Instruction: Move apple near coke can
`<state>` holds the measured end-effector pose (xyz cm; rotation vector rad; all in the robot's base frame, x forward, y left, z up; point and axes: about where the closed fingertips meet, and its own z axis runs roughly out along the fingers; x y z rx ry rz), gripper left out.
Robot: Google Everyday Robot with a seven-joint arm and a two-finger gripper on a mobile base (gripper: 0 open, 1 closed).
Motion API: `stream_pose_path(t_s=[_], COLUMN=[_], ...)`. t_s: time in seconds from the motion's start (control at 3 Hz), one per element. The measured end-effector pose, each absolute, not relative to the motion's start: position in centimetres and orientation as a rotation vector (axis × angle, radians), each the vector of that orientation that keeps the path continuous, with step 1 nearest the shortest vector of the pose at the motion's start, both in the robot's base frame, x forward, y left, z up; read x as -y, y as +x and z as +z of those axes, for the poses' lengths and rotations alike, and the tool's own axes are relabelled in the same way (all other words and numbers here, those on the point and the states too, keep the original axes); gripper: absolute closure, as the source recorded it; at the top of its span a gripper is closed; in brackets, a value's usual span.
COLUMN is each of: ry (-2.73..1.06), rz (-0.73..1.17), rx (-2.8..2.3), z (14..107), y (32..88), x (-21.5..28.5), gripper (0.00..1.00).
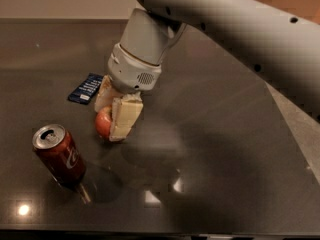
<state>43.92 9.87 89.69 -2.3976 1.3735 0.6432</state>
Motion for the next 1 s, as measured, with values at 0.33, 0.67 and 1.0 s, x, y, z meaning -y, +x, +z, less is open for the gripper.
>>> stream_pose_path(t_s=[0.33, 0.67, 1.0], ry=[-2.445, -2.475, -2.488], rz=[0.63, 0.639, 0.645], rx=[-1.314, -1.289, -1.283], z=[88.3, 86.5, 85.3], y=[42.2, 41.4, 41.2], x=[-11.7, -13.0, -13.6], gripper=[0.84, 0.61, 0.38])
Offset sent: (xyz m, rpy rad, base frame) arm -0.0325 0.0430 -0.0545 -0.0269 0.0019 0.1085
